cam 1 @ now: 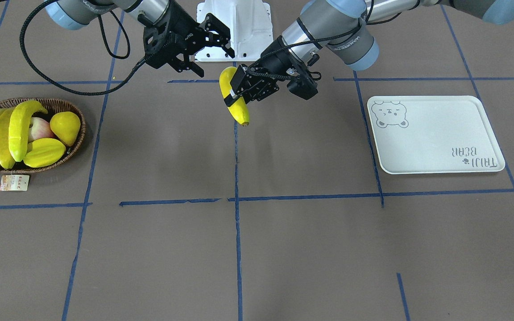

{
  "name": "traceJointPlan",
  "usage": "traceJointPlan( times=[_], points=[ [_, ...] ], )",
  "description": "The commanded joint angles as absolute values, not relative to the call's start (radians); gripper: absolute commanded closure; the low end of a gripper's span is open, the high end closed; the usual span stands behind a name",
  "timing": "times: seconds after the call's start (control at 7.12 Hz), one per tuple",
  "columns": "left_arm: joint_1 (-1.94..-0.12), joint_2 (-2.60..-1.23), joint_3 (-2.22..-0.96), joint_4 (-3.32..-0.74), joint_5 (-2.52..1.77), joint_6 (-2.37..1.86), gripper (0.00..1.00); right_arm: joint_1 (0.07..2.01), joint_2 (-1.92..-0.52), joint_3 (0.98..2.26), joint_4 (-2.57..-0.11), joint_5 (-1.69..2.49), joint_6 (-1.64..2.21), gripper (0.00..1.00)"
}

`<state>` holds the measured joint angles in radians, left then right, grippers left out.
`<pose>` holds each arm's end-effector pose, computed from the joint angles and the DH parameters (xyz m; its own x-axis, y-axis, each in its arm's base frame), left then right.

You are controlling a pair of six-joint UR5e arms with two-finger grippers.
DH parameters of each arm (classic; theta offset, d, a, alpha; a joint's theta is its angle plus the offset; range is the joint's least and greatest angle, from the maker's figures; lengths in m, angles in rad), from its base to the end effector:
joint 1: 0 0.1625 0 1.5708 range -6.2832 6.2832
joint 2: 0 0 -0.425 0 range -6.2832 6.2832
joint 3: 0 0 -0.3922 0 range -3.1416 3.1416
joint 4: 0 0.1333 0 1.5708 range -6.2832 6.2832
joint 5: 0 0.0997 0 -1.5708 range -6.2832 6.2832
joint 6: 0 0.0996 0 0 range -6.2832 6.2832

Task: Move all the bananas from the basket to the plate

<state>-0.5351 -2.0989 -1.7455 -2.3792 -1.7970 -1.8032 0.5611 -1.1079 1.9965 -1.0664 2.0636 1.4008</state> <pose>0.4735 -0.4097 0.1824 -0.0202 -0.2489 -0.9683 0.3080 0.9199 -0.2429 -0.4122 -0.3609 0.1557 0.1602 -0.0754 0.9842 -0.0481 0.9953 0.0840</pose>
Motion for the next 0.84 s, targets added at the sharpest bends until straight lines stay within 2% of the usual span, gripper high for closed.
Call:
traceJointPlan(
  times=[0.0,0.14,0.28,0.42,0.7],
  points=[
    [-0.639,-2.01,-1.886,-1.969,-1.903,-1.487,1.0,0.583,-1.115,2.003,-1.074,2.045,1.401,0.0],
    [-0.723,-1.949,-1.969,-1.806,-1.981,-1.354,1.0,0.592,-1.12,2.002,-1.075,2.039,1.399,0.0],
    [-0.741,-1.822,-2.023,-1.751,-1.979,-1.251,1.0,0.612,-1.126,2.002,-1.08,2.04,1.397,0.0],
    [-0.776,-1.708,-2.016,-1.758,-1.977,-1.171,1.0,0.627,-1.138,2.0,-1.081,2.036,1.397,0.0],
    [-0.891,-1.564,-1.99,-1.756,-1.985,-1.03,1.0,0.685,-1.192,2.005,-1.083,2.043,1.387,0.0]
  ],
)
